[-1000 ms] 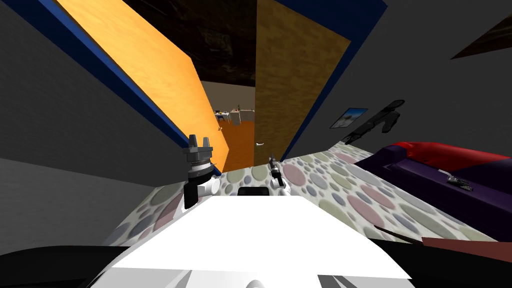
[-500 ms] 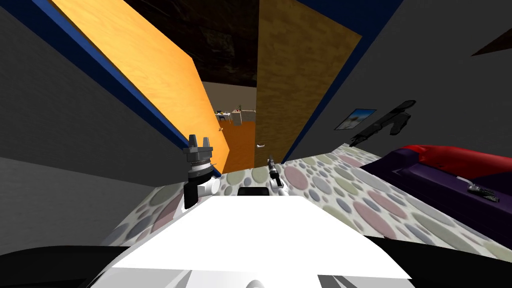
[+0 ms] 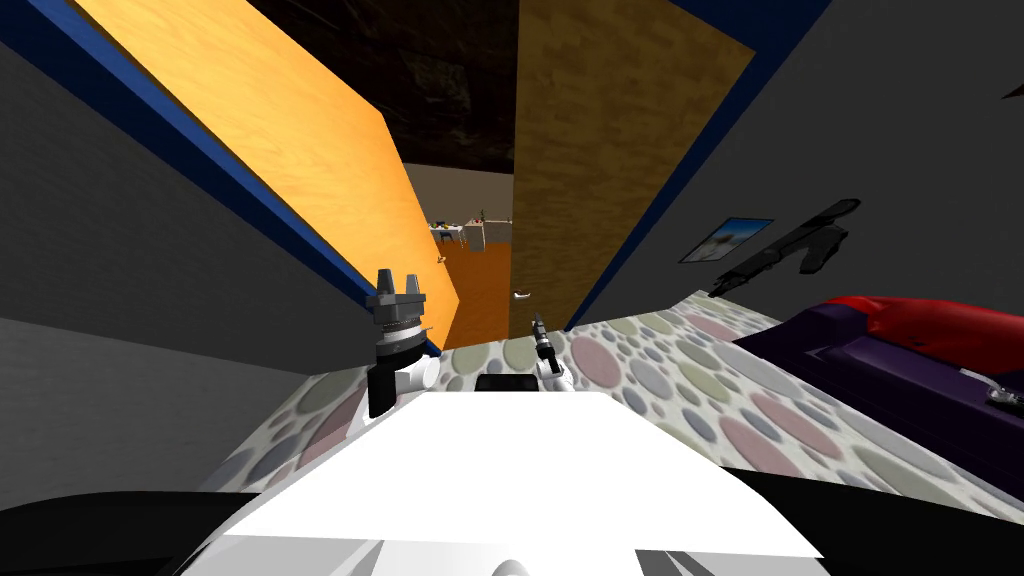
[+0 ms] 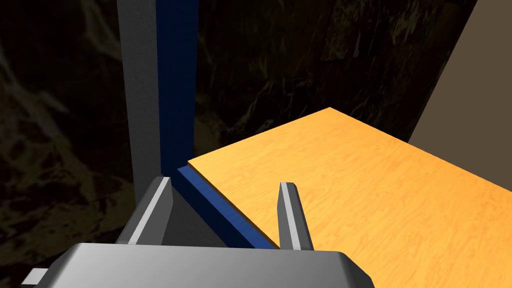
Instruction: Push the door open
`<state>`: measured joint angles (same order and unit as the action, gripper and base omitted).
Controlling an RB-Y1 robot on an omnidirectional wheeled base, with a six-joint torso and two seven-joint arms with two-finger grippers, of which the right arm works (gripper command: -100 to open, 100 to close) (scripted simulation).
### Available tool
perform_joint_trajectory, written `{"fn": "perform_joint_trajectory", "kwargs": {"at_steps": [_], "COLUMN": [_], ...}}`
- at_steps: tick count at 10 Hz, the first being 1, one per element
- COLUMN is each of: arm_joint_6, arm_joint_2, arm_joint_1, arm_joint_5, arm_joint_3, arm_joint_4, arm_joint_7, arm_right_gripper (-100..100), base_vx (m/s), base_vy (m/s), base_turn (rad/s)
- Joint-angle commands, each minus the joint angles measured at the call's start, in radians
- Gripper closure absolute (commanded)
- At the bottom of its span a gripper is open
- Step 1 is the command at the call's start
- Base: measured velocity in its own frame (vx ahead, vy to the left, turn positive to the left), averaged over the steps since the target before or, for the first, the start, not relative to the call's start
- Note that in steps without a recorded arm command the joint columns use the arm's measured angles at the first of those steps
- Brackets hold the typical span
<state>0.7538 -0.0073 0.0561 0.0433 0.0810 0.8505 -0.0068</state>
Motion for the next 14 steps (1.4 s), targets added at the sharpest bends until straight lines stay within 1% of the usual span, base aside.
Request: {"fn": "perform_joint_trajectory", "kwargs": {"at_steps": [1,4,6,8,9,10,11,13,14], "arm_joint_6": [0.002,0.01,0.017,0.022,0.021,0.024,0.025,0.027,0.028], "arm_joint_2": [0.007,0.02,0.035,0.045,0.042,0.011,-0.001,-0.015,-0.015], "arm_joint_1": [0.014,0.034,0.055,0.067,0.062,0.064,0.064,0.066,0.066], "arm_joint_5": [-0.001,-0.003,-0.004,-0.005,-0.005,-0.006,-0.007,-0.009,-0.01], "arm_joint_3": [0.001,0.004,0.007,0.009,0.008,0.005,0.004,0.0,-0.002], "arm_joint_4": [-0.031,-0.084,-0.137,-0.169,-0.158,-0.163,-0.165,-0.17,-0.172], "arm_joint_7": [0.001,0.003,0.006,0.007,0.007,0.008,0.009,0.009,0.01], "arm_right_gripper": [-100,-100,-100,-100,-100,-100,-100,-100,-100], "base_vx": [0.084,0.09,0.108,0.106,0.046,0.11,0.187,0.185,0.218], "base_vy": [-0.017,-0.017,-0.029,-0.032,-0.013,0.015,0.034,0.042,0.049], "base_turn": [0.033,0.031,0.04,0.029,0.009,0.027,0.027,0.023,0.028]}}
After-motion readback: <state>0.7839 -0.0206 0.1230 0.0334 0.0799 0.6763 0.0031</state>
